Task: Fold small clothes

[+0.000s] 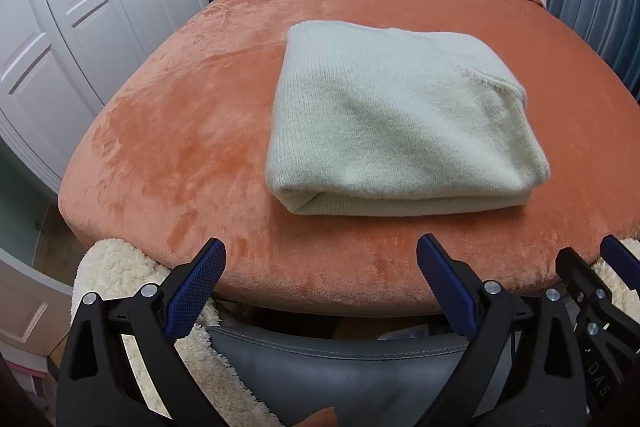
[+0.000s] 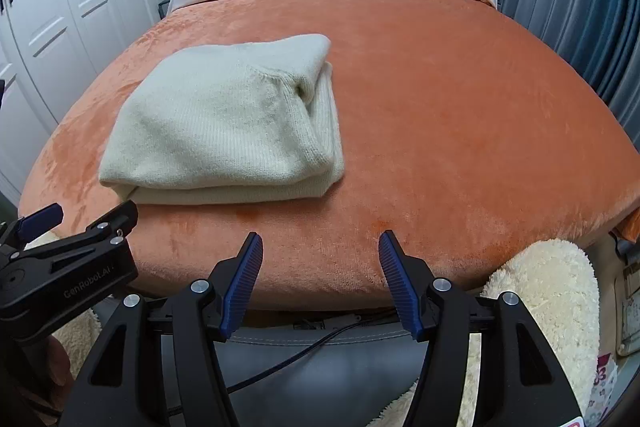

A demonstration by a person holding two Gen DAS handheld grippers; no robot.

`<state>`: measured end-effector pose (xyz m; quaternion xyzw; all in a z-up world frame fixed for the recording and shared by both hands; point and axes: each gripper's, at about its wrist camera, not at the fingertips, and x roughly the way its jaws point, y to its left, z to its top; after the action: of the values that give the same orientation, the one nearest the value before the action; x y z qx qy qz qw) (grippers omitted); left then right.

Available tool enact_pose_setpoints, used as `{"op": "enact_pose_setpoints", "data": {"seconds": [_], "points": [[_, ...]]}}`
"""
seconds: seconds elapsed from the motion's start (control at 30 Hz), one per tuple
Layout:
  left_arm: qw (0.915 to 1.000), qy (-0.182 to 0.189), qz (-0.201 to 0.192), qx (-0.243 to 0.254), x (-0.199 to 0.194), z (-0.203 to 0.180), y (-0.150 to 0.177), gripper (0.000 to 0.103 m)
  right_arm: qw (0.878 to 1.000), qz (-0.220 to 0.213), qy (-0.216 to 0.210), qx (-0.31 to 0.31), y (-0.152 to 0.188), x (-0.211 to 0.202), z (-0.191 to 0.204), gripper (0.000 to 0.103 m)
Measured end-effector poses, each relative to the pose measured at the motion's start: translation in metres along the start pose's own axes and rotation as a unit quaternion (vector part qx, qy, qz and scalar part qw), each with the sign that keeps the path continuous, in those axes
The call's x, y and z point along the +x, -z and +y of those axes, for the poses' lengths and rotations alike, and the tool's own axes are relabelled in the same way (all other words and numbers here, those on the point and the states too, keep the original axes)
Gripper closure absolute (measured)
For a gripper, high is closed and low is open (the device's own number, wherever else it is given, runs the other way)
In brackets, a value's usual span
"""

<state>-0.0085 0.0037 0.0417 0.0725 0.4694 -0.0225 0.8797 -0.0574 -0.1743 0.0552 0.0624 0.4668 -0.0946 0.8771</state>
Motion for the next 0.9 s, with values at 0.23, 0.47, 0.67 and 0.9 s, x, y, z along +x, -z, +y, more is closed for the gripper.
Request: {"op": "enact_pose_setpoints", "data": {"seconds": [0.23, 0.47, 0.67, 0.9], "points": [[1.0, 0.001, -0.001, 0.001, 0.003, -0.001, 0.006, 0.009, 1.0, 0.008, 0.009, 0.005, 0.006, 0.008, 0.001, 0.044], [0.9999, 0.001, -0.009, 0.005, 0.001, -0.005, 0.007, 0.009, 1.0, 0.011, 0.012, 0.008, 0.006, 0.011, 0.002, 0.044], [0.9998, 0.003, -0.016, 0.008, -0.005, -0.009, 0.007, 0.009, 1.0, 0.01, 0.01, 0.005, 0.007, 0.01, 0.003, 0.044], [0.9997, 0.004, -0.021, 0.009, -0.009, -0.011, 0.007, 0.009, 1.0, 0.002, 0.007, -0.003, 0.008, 0.005, 0.008, 0.044]]}}
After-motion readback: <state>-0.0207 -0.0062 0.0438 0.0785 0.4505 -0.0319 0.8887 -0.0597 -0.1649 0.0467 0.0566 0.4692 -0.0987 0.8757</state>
